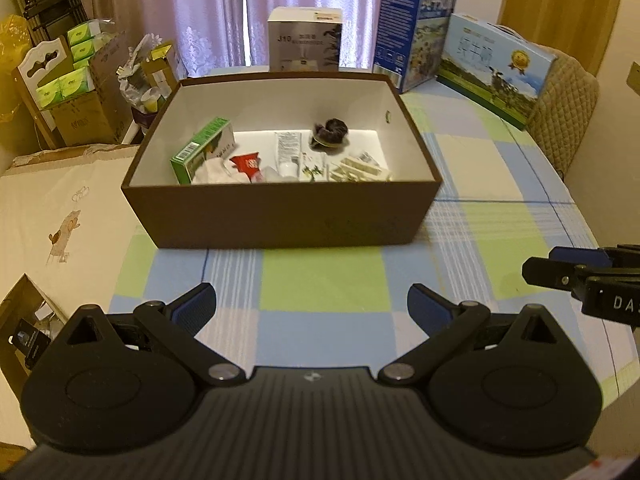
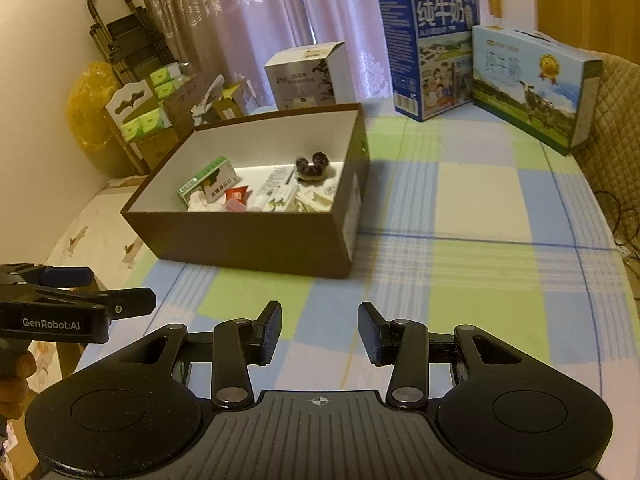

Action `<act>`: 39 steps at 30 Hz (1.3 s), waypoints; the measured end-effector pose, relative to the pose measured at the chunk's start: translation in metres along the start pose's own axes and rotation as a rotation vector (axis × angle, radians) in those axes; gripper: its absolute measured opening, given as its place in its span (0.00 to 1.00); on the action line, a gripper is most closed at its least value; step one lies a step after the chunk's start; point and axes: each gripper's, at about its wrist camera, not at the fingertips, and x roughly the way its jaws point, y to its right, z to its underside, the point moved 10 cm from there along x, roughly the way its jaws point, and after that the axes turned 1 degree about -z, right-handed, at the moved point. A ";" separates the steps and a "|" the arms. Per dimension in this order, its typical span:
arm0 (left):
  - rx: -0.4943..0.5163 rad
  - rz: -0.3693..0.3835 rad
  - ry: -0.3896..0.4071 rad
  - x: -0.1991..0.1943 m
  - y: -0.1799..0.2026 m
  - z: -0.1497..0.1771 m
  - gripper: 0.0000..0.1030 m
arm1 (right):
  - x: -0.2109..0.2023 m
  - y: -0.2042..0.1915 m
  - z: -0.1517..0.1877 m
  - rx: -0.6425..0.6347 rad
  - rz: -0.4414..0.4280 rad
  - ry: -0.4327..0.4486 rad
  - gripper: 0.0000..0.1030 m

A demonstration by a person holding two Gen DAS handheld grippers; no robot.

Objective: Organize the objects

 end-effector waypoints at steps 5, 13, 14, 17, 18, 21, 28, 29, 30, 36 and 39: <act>0.007 0.005 -0.002 -0.015 0.016 0.016 0.98 | -0.022 0.007 0.018 0.010 0.005 0.003 0.39; 0.016 0.015 -0.004 -0.039 0.042 0.043 0.98 | -0.053 0.016 0.047 0.017 0.013 0.003 0.39; 0.016 0.017 -0.004 -0.042 0.045 0.046 0.98 | -0.056 0.017 0.051 0.018 0.015 0.004 0.39; 0.019 0.023 -0.002 -0.050 0.054 0.055 0.98 | -0.067 0.020 0.061 0.021 0.016 0.005 0.39; 0.020 0.025 -0.001 -0.053 0.056 0.059 0.98 | -0.069 0.020 0.063 0.022 0.016 0.006 0.39; 0.022 0.028 -0.002 -0.060 0.063 0.067 0.98 | -0.077 0.020 0.071 0.022 0.014 0.008 0.39; 0.020 0.033 -0.010 -0.068 0.074 0.087 0.98 | -0.093 0.018 0.090 0.016 0.006 0.007 0.39; 0.020 0.034 -0.012 -0.069 0.075 0.090 0.98 | -0.094 0.018 0.092 0.015 0.005 0.006 0.39; 0.018 0.035 -0.013 -0.070 0.076 0.092 0.98 | -0.096 0.017 0.094 0.014 0.005 0.006 0.39; 0.014 0.039 -0.017 -0.075 0.084 0.105 0.98 | -0.106 0.016 0.105 0.012 0.005 0.008 0.39; 0.013 0.044 -0.016 -0.078 0.089 0.108 0.98 | -0.107 0.016 0.106 0.012 0.003 0.008 0.39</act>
